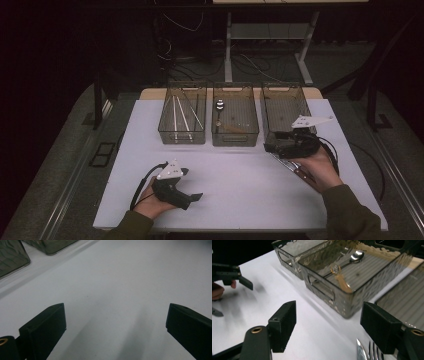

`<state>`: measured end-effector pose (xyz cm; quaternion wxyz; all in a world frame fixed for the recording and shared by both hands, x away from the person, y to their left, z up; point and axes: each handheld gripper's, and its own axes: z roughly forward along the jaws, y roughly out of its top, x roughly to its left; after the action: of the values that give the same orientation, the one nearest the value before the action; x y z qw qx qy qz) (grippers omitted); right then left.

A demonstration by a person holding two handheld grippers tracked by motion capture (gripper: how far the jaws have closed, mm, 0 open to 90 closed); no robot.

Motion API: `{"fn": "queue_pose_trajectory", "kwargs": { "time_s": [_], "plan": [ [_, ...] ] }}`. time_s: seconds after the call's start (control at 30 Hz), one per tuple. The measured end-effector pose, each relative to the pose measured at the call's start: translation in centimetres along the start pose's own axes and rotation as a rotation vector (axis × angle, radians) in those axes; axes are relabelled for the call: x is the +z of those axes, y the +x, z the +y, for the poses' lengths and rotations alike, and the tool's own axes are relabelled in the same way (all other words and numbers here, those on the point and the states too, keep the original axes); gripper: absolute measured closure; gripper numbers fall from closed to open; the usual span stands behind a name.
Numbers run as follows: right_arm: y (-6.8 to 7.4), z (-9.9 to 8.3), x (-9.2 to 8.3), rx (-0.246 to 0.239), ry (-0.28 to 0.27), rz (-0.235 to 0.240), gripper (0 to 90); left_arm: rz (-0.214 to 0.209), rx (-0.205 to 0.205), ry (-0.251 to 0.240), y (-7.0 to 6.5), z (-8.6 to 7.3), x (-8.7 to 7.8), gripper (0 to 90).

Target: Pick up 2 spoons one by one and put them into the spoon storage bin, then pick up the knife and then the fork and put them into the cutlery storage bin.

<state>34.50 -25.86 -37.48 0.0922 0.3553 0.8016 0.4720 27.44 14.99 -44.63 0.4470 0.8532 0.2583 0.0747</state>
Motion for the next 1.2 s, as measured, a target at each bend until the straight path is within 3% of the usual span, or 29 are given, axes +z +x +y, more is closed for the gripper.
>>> {"fn": "queue_pose_trajectory", "kwargs": {
  "time_s": [0.83,1.2],
  "plan": [
    [-1.1,-5.9,-5.4,0.017,0.046,-0.062,28.4,0.001,-0.008,-0.012,0.0,0.0,-0.2,1.5],
    [-2.5,-7.2,-6.5,0.034,0.125,-0.098,29.5,0.000,-0.010,-0.016,0.0,0.0,-0.2,1.5]
  ]
}}
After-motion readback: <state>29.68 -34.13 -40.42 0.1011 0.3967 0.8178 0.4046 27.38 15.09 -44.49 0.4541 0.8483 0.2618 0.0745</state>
